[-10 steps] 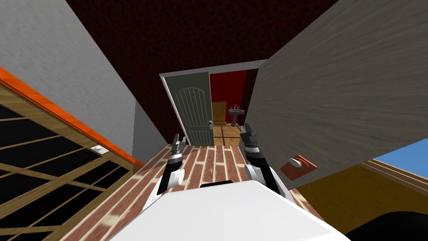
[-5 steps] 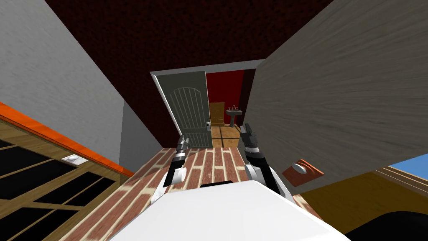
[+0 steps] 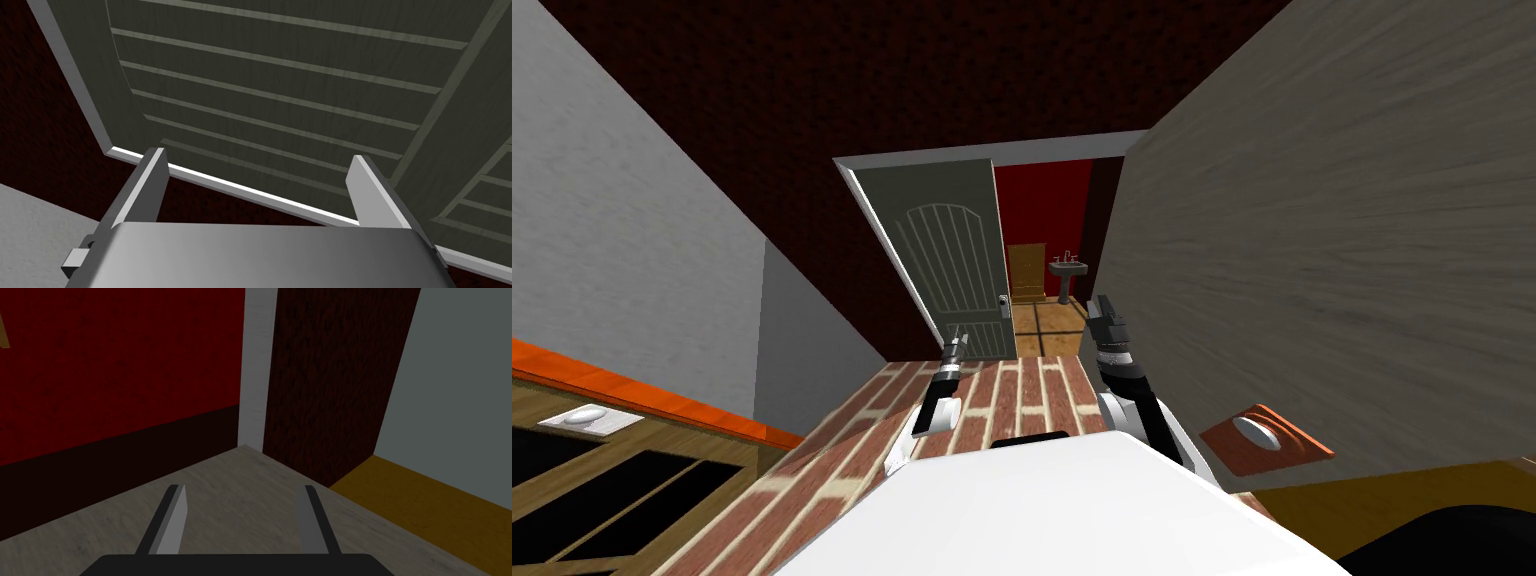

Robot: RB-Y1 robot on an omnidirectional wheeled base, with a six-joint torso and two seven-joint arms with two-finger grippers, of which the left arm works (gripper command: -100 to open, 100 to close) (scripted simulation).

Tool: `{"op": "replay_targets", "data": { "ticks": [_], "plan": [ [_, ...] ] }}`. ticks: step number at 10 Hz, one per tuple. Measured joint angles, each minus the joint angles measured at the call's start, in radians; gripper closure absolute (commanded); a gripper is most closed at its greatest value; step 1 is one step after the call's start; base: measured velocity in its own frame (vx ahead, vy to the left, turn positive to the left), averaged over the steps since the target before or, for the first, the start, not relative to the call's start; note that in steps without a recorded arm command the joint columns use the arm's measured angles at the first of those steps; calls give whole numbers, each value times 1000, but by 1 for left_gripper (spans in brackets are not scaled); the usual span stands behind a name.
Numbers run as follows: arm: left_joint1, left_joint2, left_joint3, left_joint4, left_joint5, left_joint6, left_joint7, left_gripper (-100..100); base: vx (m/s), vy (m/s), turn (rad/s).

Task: Pull the door open

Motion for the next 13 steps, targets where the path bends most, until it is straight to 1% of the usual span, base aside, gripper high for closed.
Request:
{"op": "replay_targets", "data": {
  "ticks": [1, 2, 3, 6, 7, 8, 9, 10, 11, 12, 13],
  "plan": [
    [-9, 3, -2, 25, -1, 10, 0, -100, 138, -25, -77],
    [-27, 1, -3, 55, -3, 21, -2, -100, 128, -12, -46],
    [-33, 1, -5, 69, -5, 31, -4, -100, 115, -31, -42],
    [-58, 4, -7, 123, -7, 50, -4, -100, 108, -22, -51],
    [-70, 7, -7, 146, -7, 56, -4, -100, 148, -39, -74],
    [-84, 12, -7, 177, -7, 61, -1, -100, 198, -24, -99],
    [-103, 9, -8, 213, -9, 70, -3, -100, 177, -33, -87],
    [-114, 18, -8, 235, -8, 84, 0, -100, 198, -28, -63],
    [-125, 14, -10, 264, -11, 94, -1, -100, 191, -20, -67],
    [-138, 15, -11, 294, -12, 99, -3, -100, 183, -25, -74],
    [-150, 16, -11, 312, -13, 112, -3, -100, 192, -6, -77]
  ]
}}
